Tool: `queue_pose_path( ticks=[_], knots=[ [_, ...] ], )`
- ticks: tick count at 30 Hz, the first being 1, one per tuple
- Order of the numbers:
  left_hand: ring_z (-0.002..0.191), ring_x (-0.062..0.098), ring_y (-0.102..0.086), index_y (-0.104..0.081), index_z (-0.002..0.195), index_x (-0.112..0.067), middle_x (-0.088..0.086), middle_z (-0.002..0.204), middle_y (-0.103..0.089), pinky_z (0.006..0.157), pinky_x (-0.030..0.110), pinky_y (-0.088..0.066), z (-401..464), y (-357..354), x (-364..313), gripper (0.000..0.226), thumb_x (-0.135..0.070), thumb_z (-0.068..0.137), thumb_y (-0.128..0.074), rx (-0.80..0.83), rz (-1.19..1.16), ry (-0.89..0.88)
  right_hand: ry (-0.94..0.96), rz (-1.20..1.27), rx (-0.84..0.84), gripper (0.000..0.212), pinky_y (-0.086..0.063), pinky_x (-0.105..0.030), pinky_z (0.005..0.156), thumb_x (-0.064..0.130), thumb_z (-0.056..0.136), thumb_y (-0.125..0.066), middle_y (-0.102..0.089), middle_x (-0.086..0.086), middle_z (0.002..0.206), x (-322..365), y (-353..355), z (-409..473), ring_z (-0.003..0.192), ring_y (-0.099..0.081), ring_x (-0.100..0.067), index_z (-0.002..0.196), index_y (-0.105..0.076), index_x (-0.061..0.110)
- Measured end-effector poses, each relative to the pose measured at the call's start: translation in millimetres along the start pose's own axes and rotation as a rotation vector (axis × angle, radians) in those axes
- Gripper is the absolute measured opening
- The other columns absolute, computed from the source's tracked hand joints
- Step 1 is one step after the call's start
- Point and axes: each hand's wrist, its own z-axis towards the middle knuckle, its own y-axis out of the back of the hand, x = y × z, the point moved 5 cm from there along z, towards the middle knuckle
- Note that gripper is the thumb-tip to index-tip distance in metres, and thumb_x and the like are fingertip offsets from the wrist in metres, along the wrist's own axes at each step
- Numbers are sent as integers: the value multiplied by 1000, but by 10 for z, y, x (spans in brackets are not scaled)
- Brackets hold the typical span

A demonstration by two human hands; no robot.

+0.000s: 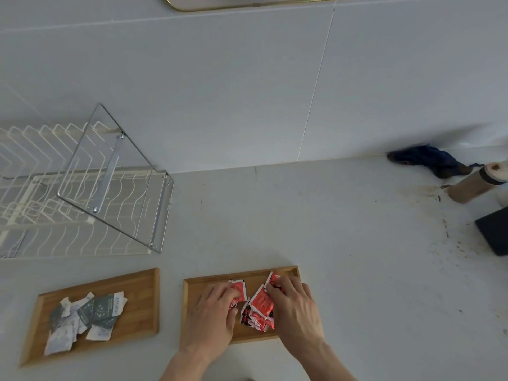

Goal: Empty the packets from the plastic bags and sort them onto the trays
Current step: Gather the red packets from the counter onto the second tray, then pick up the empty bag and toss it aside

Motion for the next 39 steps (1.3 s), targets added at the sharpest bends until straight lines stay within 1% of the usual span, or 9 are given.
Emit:
queue_pose_path(
  ticks=[4,7,11,15,19,22,28,33,39],
  knots=[
    [141,9,-32,-41,142,-39,-17,150,-38,120,30,-28,-36,15,35,43,-39,100,-49,-17,0,-23,-19,-11,-122,24,-50,-37,94,29,89,-60,-71,3,107,11,89,-6,105,-66,-26,108,-73,25],
    [144,10,-31,-34,147,-40,-16,155,-35,120,30,-23,-52,40,103,51,-44,98,-49,-51,4,-44,-56,15,-136,39,-32,-42,113,36,94,-52,-65,-9,136,32,102,-18,131,-58,-34,128,-66,22],
    [153,15,-17,-26,150,-41,-13,163,-25,125,35,-6,-52,93,274,61,-52,95,-50,-89,35,-80,-127,10,-10,72,-8,-48,123,72,96,-31,-26,-10,167,154,68,-19,156,-17,-29,154,-40,29],
    [155,20,-6,-20,155,-37,-5,167,-15,122,44,4,-96,205,578,74,-65,90,-40,-113,115,-106,-153,-24,40,95,5,-50,123,89,84,-20,0,-7,170,471,93,-21,157,8,-27,160,-19,34],
    [155,22,9,-6,157,-39,-6,167,6,120,46,11,-226,445,1091,84,-72,86,-38,-147,98,-101,-198,-66,79,101,14,-52,123,95,77,-20,20,1,168,1014,53,14,154,24,-23,160,0,40],
    [154,22,14,-1,156,-41,-9,166,14,123,44,10,-439,679,1600,83,-68,88,-41,-187,33,-75,-204,-109,87,101,12,-52,124,94,76,-20,20,0,169,1534,-70,50,154,24,-23,159,5,42],
    [155,19,6,-7,154,-44,-13,167,5,126,51,-8,-846,1084,2807,80,-65,88,-47,-234,-59,14,-147,-75,69,99,2,-48,128,91,78,-21,14,0,171,2766,-381,217,157,14,-21,160,3,40],
    [154,25,-16,-26,153,-37,-2,166,-22,120,44,4,-1209,1445,3778,76,-63,85,-50,-296,-7,111,-73,-48,121,98,-3,-44,129,91,79,-23,2,0,172,3755,-707,368,158,4,-21,159,-4,39],
    [155,25,-8,-17,156,-33,-1,168,-15,126,46,2,-1481,1727,4580,75,-55,92,-49,-370,-53,244,-2,28,228,94,-13,-40,127,85,82,-32,-5,2,172,4667,-1009,568,158,-3,-19,160,-11,37]
  ],
)
